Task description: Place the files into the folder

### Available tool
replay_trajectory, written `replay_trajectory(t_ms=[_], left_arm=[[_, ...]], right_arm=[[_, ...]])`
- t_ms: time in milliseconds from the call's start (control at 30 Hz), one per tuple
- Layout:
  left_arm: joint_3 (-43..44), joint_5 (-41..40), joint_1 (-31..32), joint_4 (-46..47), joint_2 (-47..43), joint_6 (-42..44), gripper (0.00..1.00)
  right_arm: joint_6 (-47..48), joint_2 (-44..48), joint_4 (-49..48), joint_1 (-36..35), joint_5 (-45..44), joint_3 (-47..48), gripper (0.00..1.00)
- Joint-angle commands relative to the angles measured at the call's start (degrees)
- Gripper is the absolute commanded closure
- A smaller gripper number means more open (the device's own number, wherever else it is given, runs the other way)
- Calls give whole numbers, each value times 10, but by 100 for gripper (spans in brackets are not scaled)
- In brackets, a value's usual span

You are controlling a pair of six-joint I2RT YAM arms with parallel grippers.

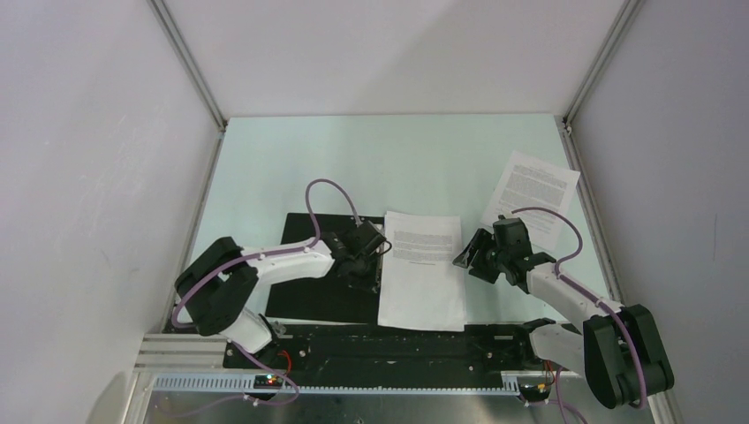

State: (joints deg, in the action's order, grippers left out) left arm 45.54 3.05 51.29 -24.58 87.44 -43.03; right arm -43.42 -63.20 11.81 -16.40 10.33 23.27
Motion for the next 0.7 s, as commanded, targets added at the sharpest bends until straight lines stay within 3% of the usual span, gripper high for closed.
replay_trajectory(t_ms=[0,467,667], left_arm=[[39,-17,10,15,14,5,95],[53,-10,16,13,24,8,96],[43,-45,11,-13,-19,11,94]], right_arm=[[15,7,21,0,-21,13,40],[15,7,20,-4,-23,13,40],[18,-9,8,-5,-15,13,40]])
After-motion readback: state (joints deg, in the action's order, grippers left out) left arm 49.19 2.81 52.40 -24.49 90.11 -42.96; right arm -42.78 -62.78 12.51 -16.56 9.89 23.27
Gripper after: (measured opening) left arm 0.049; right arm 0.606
